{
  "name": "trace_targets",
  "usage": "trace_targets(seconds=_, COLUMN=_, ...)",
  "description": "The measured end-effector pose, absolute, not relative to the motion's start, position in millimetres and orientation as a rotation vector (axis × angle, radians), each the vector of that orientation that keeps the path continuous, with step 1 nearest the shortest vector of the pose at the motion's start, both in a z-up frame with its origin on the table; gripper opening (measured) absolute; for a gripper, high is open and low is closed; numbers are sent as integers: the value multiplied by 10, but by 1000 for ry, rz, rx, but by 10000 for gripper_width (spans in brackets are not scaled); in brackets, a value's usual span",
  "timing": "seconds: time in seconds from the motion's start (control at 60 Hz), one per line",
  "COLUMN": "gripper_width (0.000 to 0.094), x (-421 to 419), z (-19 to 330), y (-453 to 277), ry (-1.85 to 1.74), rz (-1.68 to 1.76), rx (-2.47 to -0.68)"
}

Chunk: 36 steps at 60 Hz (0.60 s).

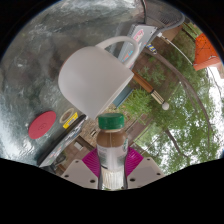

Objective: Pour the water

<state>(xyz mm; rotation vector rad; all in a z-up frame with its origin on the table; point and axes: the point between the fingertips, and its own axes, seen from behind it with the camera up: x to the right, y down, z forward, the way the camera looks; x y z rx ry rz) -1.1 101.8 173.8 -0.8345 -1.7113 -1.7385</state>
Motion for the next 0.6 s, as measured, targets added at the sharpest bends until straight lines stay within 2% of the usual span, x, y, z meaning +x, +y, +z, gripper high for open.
trace_targets(seconds=0.183, gripper_width=282, x=-49, z=1778, y=1074, ry=-1680, rz=-1700, rx=-829)
trace_targets(seconds=0.283, gripper_width=282, x=-53, z=1887, y=1047, ry=-1446, rz=-1526, rx=-989)
trace_targets(seconds=0.333, gripper_width=284, x=-59, z=2053, y=1053, ry=-1321, rz=-1358, rx=-1105)
trace_targets(seconds=0.417, gripper_width=282, x=-4, z=2062, y=1001, ry=-965, rz=-948, rx=-1359)
trace_targets(seconds=0.5, gripper_width=284, x=-16, z=1804, y=1117, ry=-641, rz=-526, rx=-1555)
trace_targets(seconds=0.517, gripper_width=283, x=74, z=1640, y=983, ry=-518, rz=-432, rx=-1565)
trace_targets(seconds=0.533, gripper_width=283, x=32, z=1709, y=1070, ry=-530, rz=-351, rx=-1616)
trace_targets(seconds=0.6, gripper_width=284, x=73, z=1419, y=1135, ry=-302, rz=-66, rx=-1695)
